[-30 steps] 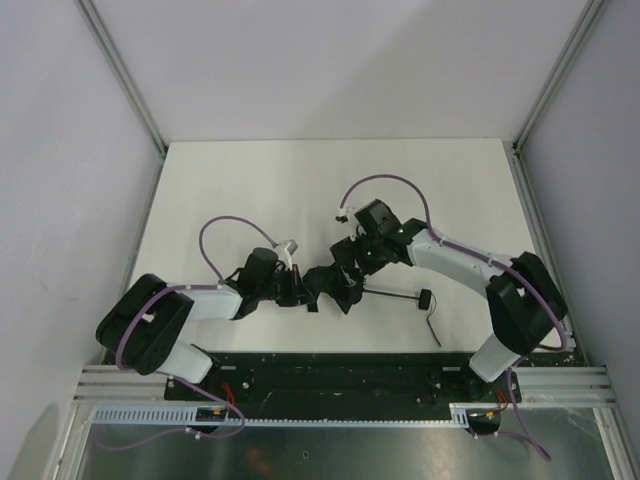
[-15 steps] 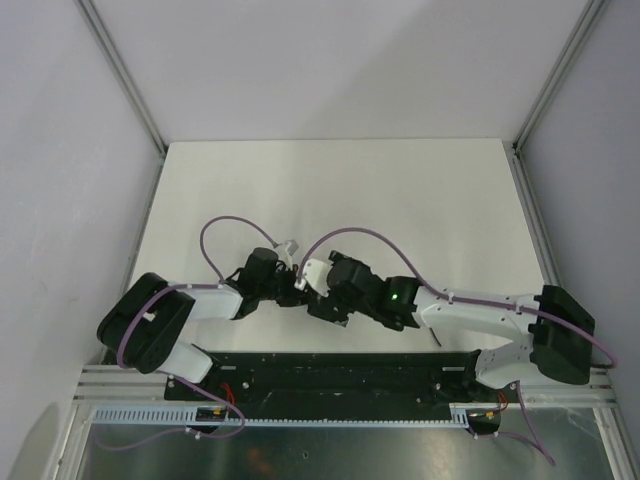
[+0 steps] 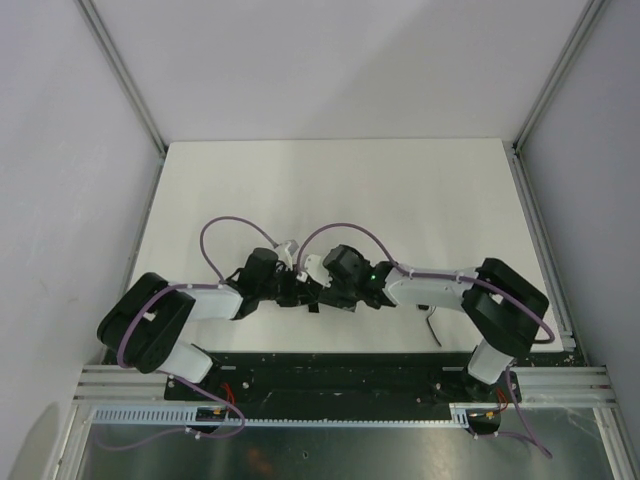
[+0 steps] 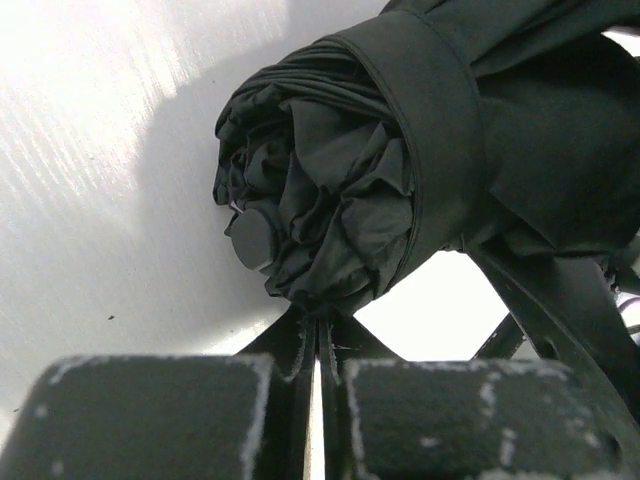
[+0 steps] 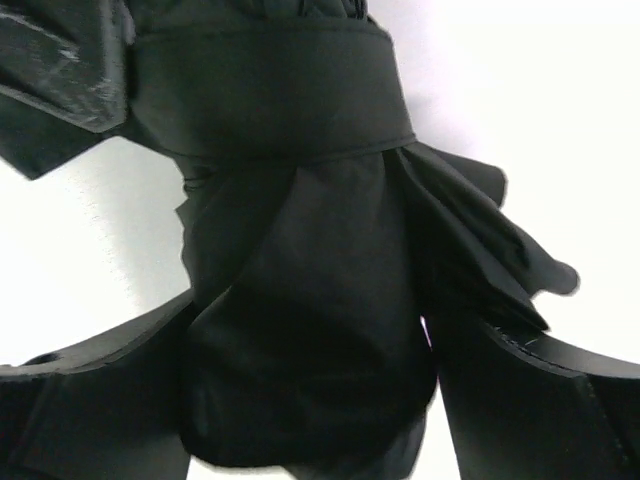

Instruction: Put away the umbrella

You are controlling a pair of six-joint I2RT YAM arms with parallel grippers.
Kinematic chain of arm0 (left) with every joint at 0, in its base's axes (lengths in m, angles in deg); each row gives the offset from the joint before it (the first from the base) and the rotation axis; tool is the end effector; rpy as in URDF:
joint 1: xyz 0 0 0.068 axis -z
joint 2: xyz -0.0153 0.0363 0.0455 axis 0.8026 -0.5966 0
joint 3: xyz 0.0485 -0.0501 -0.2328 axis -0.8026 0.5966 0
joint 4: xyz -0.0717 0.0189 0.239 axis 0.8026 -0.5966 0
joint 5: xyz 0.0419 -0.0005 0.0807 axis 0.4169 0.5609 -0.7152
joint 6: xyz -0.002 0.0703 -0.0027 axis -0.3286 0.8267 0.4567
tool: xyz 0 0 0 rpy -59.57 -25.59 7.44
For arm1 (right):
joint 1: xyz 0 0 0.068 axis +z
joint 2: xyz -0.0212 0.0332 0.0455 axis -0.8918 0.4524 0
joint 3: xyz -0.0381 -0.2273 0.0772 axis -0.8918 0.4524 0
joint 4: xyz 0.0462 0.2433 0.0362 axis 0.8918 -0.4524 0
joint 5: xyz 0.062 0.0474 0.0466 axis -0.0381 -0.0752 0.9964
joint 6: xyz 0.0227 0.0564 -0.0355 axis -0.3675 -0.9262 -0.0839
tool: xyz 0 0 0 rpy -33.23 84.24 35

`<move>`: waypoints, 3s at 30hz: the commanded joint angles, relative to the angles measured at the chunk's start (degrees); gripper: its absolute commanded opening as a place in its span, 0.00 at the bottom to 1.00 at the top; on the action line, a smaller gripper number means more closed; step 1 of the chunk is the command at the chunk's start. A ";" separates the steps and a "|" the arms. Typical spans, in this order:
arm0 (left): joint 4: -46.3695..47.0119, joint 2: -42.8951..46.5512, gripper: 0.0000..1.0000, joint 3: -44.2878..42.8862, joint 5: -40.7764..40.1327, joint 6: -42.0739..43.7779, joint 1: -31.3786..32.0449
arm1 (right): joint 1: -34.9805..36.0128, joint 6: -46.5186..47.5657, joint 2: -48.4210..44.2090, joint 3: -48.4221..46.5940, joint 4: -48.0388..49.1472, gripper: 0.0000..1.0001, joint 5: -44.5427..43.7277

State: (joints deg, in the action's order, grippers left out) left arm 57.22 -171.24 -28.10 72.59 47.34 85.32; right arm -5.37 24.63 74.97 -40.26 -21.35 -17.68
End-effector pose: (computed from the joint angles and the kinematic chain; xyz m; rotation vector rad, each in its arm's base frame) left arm 0.2051 -0.1548 0.0865 0.1583 2.4599 -1.0338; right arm 0.1894 0.2769 0.1387 -1.5773 1.8569 -0.0315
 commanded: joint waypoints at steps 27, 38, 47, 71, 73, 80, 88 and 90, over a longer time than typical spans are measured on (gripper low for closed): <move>-16.39 26.42 0.00 -12.93 11.80 -1.08 -2.60 | -21.31 -60.76 13.02 0.73 31.06 0.00 80.87; -21.88 29.50 0.00 -15.15 10.79 1.83 1.75 | -27.10 -122.46 28.25 6.88 101.97 0.00 87.06; -26.54 33.97 0.00 -12.89 7.10 5.58 2.76 | -30.63 -124.38 25.75 8.50 102.22 0.00 87.95; -10.88 27.39 0.00 7.01 0.85 -0.97 7.40 | -30.76 -109.15 33.35 11.08 92.29 0.00 82.12; -8.43 26.15 0.00 8.17 1.03 -1.75 7.36 | -30.25 -94.98 30.64 10.60 77.43 0.00 79.52; -7.04 20.26 0.00 10.36 -1.84 -0.65 7.39 | -27.12 -53.45 21.86 3.05 20.69 0.00 61.83; -4.10 15.34 0.00 13.21 -4.29 -0.59 7.35 | -20.85 -40.25 16.60 1.49 6.98 0.25 40.77; -4.06 15.29 0.00 13.31 -4.56 -0.52 7.39 | -19.75 -39.04 14.77 1.30 5.06 0.38 37.44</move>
State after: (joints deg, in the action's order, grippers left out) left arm 55.71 -155.24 -16.58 67.21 46.51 91.51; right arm -26.24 -23.85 90.40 -38.75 -3.36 44.63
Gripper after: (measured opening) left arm 0.003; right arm 0.301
